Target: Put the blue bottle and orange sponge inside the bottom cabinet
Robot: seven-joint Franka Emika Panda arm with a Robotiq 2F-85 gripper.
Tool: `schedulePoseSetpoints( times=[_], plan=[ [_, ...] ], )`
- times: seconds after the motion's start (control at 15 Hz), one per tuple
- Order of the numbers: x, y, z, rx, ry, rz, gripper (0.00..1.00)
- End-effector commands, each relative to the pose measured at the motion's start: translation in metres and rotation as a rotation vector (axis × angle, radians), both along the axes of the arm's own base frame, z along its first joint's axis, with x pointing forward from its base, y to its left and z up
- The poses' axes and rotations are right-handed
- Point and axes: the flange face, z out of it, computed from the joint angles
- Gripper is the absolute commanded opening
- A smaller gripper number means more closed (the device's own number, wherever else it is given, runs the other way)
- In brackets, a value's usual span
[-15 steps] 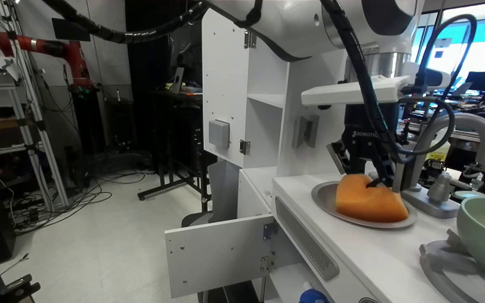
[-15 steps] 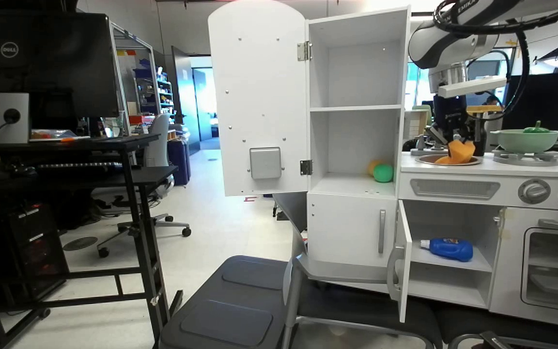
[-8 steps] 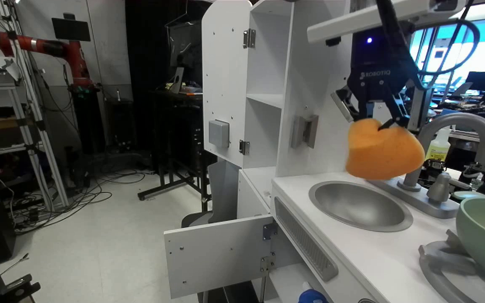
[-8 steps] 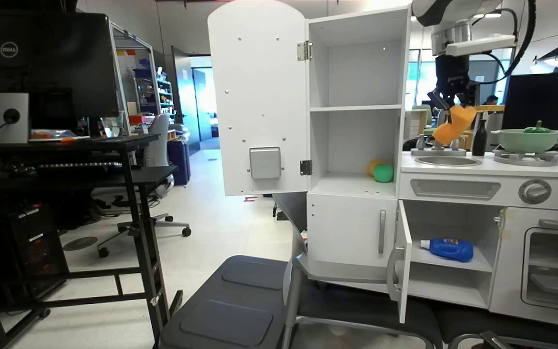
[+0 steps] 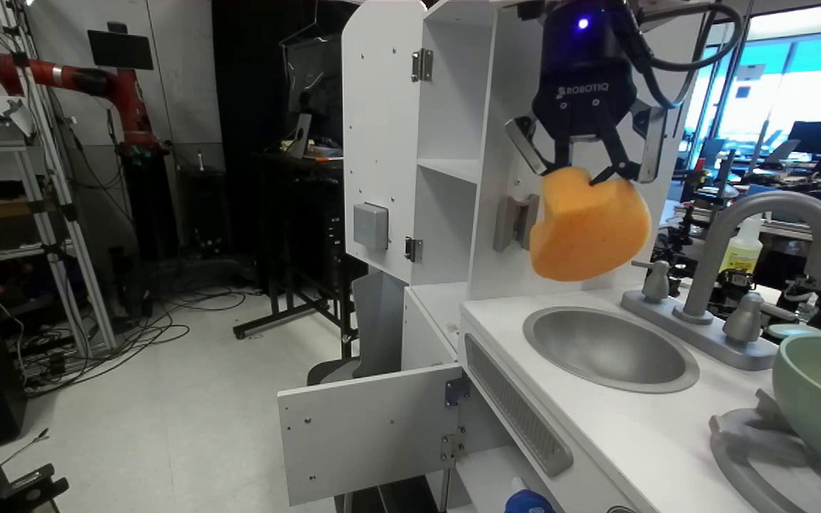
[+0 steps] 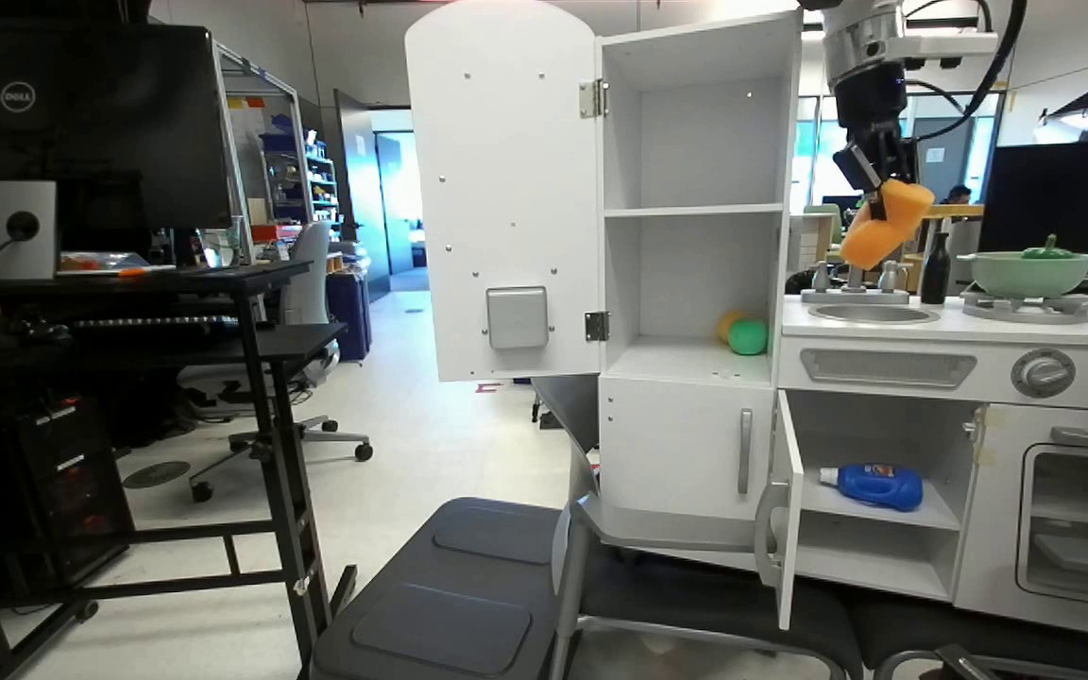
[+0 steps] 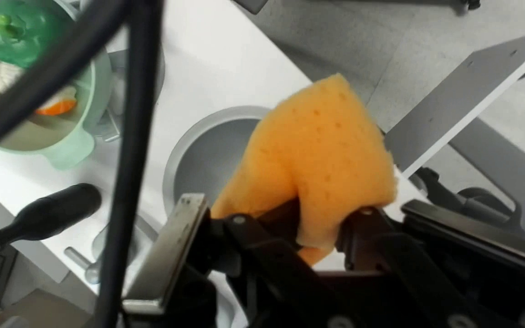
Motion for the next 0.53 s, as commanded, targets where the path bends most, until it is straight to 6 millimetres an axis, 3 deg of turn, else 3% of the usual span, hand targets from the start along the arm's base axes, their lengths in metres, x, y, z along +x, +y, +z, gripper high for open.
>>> schedulePoseSetpoints(
  times=[0.0,0.13,0.47],
  plan=[
    [-0.028,0.027,-0.006,0.028,0.115,0.171,0.02],
    [-0.042,0.046,-0.012,0.029,0.182,0.261,0.02],
    [-0.084,0.062,-0.021,0.007,0.317,0.455,0.02]
  ],
)
